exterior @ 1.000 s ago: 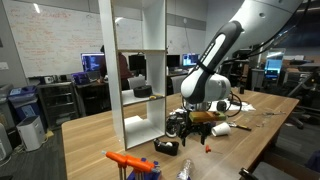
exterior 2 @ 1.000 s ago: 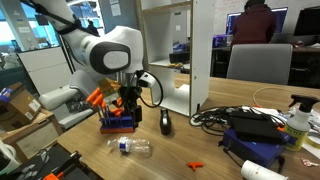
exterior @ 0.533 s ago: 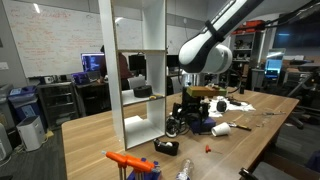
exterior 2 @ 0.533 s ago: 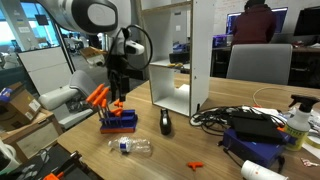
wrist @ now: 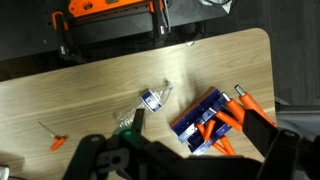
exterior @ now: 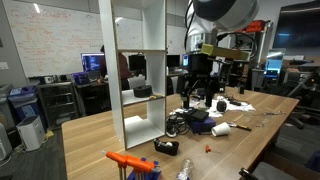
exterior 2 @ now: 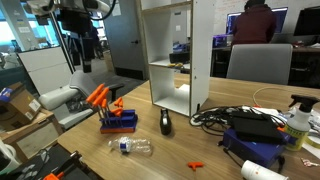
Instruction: Remove the bottle from the shelf and put it on the table.
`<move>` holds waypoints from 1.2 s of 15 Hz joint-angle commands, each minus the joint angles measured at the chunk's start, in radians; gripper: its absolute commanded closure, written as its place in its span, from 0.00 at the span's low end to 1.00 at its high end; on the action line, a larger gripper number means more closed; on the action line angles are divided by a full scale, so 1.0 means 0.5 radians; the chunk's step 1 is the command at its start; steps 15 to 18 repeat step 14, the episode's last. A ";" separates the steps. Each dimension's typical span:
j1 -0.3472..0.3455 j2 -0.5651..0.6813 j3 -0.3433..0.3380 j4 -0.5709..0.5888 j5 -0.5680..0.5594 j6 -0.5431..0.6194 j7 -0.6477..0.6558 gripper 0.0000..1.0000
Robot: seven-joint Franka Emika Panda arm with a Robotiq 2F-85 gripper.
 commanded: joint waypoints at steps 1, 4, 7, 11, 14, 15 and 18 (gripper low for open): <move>0.012 -0.196 0.029 0.022 0.048 -0.170 -0.015 0.00; 0.004 -0.268 0.040 0.028 0.051 -0.240 -0.016 0.00; -0.022 -0.247 0.056 0.005 0.020 -0.210 -0.021 0.00; -0.023 -0.260 0.056 0.005 0.023 -0.234 -0.021 0.00; -0.023 -0.260 0.056 0.005 0.023 -0.237 -0.021 0.00; -0.023 -0.260 0.056 0.005 0.023 -0.237 -0.021 0.00; -0.023 -0.260 0.056 0.005 0.023 -0.237 -0.021 0.00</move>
